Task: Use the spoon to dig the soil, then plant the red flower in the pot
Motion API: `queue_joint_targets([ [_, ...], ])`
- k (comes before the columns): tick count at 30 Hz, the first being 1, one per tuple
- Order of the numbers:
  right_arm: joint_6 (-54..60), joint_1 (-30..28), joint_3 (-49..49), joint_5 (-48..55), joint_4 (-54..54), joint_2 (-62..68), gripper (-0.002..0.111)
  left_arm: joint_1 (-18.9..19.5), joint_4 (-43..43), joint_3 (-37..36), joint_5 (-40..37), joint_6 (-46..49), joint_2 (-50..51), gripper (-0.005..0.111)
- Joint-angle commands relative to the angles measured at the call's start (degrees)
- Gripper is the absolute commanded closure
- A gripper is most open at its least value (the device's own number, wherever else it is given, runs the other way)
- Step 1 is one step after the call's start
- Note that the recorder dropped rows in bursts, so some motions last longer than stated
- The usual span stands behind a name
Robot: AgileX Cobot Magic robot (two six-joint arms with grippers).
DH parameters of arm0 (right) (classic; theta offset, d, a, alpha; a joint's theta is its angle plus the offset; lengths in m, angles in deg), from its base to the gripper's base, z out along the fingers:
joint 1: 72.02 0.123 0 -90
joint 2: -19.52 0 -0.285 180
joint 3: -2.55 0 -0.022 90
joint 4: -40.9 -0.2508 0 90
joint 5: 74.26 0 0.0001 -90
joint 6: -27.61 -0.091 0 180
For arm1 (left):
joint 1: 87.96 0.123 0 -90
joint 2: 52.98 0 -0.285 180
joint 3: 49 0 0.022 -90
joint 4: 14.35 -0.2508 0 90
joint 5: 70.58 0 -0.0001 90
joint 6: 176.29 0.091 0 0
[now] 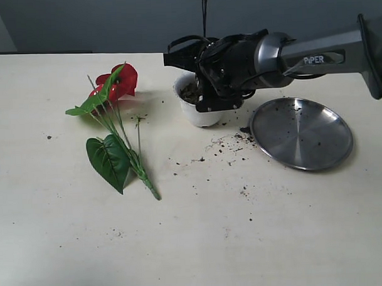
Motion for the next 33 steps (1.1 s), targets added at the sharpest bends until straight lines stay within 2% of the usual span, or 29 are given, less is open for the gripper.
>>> queue_joint_targets([
  [1, 0.84, -0.25, 1.42, -0.37, 0.16, -0.82, 0.109, 0.04, -0.03, -0.08, 0.29, -0.37, -0.23, 0.106],
  [7, 0.84, -0.91, 4.37, -1.03, 0.16, 0.30, 0.109, 0.04, -0.03, -0.08, 0.29, -0.37, -0.23, 0.106],
  [33, 0.84, -2.19, 4.37, -3.28, 0.16, 3.94, 0.109, 0.04, -0.03, -0.08, 0.29, -0.37, -0.23, 0.106],
])
